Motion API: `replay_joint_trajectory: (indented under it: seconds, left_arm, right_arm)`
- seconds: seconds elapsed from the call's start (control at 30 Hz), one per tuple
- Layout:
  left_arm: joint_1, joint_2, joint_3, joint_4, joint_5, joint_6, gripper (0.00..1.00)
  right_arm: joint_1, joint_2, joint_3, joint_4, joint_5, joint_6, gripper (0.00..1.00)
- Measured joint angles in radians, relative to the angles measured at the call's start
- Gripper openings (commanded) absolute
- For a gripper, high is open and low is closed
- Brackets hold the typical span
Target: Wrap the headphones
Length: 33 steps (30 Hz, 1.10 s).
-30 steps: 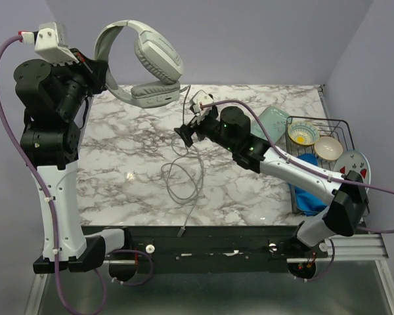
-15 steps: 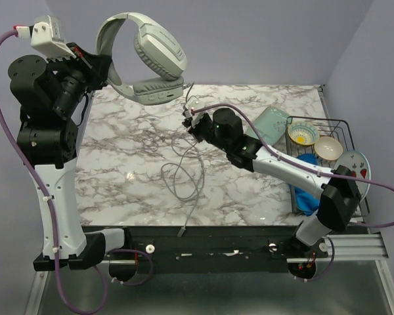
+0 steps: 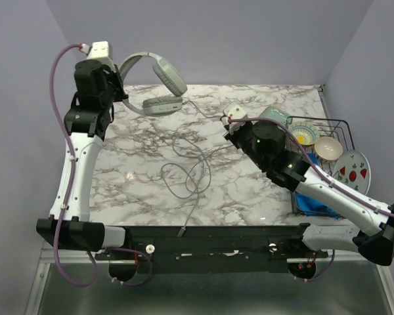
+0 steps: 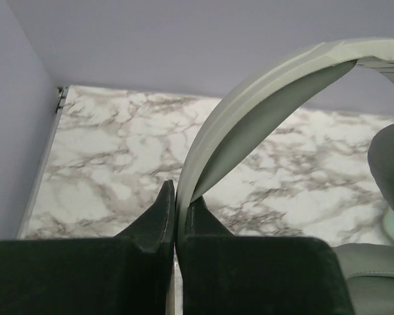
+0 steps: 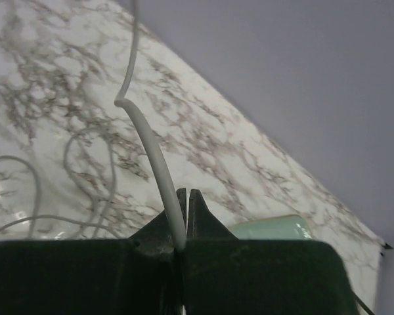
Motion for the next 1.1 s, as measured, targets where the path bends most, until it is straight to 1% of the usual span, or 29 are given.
replay_joint_trajectory:
  seconds: [0.1,0.2,0.33,0.4,0.53,0.6,0.73,0.83,1.0,1.07,1.1]
  left_arm:
    - [-0.078,0.057,-0.078,0.018,-0.113,0.113,0.00]
    - [-0.155,0.106,-0.135,0.023,-0.182,0.218,0.00]
    - [-0.268,0.125,-0.195,0.037,-0.213,0.334,0.00]
    - [-0.346,0.125,-0.219,0.043,-0.216,0.392,0.00]
    - [-0.457,0.121,-0.236,0.049,-0.202,0.451,0.00]
    - [-0.489,0.107,-0.243,0.046,-0.167,0.473,0.00]
    - [-0.510,0.068,-0.246,0.014,-0.090,0.498,0.00]
    - [-0.509,0.033,-0.246,-0.022,0.011,0.505,0.00]
    - [-0.510,-0.038,-0.246,-0.045,0.196,0.501,0.00]
    - [-0.510,-0.064,-0.246,-0.042,0.245,0.491,0.00]
    - [-0.510,-0.074,-0.243,-0.041,0.263,0.484,0.00]
  right_arm:
    - [0.000,-0.048,0.067,-0.075,0.134,-0.033,0.01]
    - [-0.003,-0.050,0.146,-0.110,0.202,-0.060,0.01]
    - [-0.002,-0.043,0.222,-0.152,0.205,-0.072,0.01]
    - [-0.002,-0.033,0.253,-0.158,0.193,-0.075,0.01]
    - [-0.002,0.008,0.324,-0.161,0.134,-0.076,0.01]
    - [-0.002,0.029,0.336,-0.161,0.120,-0.078,0.01]
    - [-0.004,0.094,0.356,-0.159,0.106,-0.084,0.01]
    - [-0.022,0.132,0.369,-0.159,0.092,-0.083,0.01]
    - [-0.109,0.158,0.393,-0.161,0.034,-0.073,0.01]
    - [-0.133,0.167,0.405,-0.161,0.013,-0.071,0.04]
    - [-0.140,0.174,0.410,-0.162,0.002,-0.068,0.09]
